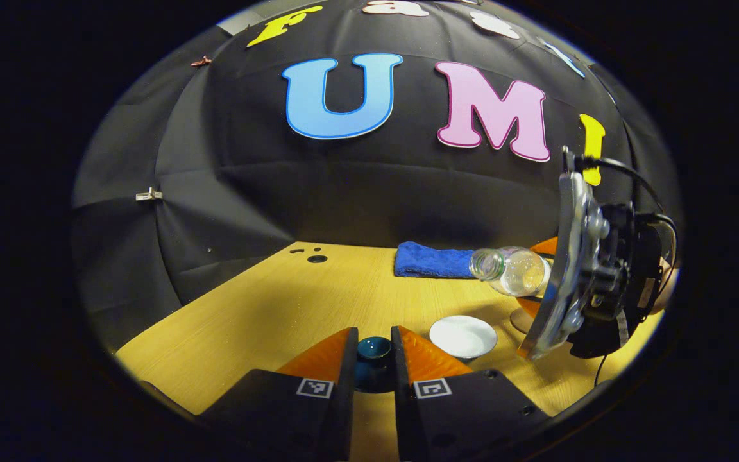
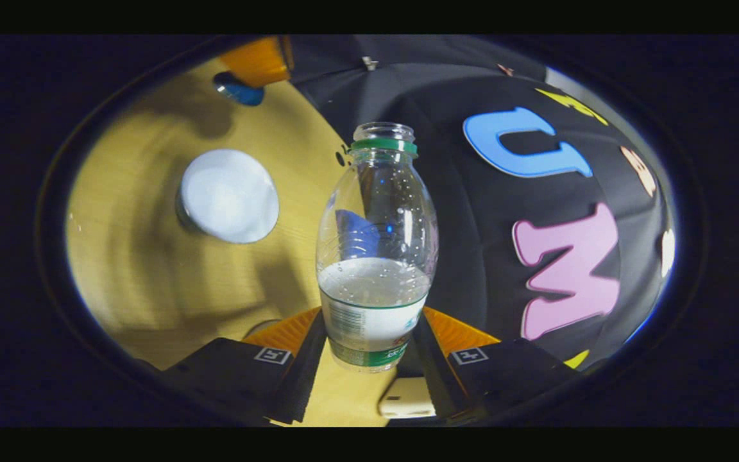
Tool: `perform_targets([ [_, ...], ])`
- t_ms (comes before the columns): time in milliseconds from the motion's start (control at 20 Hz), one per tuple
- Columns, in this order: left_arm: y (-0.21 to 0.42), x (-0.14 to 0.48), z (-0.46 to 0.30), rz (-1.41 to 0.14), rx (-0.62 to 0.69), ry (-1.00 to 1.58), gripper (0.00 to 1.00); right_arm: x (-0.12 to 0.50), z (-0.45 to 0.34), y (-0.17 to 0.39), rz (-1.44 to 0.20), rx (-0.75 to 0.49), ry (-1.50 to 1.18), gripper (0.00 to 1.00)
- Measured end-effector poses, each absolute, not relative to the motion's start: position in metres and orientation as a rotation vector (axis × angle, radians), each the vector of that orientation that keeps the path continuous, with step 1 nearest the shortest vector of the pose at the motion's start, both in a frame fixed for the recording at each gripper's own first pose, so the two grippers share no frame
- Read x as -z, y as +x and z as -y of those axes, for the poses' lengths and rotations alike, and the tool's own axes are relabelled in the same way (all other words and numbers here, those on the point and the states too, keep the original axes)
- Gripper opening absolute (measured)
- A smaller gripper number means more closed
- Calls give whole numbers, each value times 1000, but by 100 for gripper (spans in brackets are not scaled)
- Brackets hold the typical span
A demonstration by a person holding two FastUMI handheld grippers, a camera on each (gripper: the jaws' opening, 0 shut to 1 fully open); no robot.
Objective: Open the teacup lid with one hand, grasp the water bottle and pour water into the teacup with the other hand; after pouring, place the water bottle on the coaster and then close the teacup lid.
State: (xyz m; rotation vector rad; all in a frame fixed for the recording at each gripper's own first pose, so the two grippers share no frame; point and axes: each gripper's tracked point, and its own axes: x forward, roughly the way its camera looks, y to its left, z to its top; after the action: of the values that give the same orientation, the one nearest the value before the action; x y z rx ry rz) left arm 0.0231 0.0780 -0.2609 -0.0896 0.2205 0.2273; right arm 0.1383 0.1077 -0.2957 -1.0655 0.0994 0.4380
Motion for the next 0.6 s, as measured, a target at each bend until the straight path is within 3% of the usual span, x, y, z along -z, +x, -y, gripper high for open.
perform_targets([
  [200, 33, 259, -74, -226, -221, -89, 31, 297, -114, 128, -210, -436, -693, 75],
  [250, 36, 258, -73, -227, -217, -86, 27, 297, -115, 126, -230, -434, -600, 75],
  [350, 42, 255, -70, -226, -210, -73, 31, 296, -117, 126, -257, -418, -425, 76],
  [600, 57, 251, -55, -230, -175, -54, 31, 284, -108, 126, -206, -381, -245, 75],
])
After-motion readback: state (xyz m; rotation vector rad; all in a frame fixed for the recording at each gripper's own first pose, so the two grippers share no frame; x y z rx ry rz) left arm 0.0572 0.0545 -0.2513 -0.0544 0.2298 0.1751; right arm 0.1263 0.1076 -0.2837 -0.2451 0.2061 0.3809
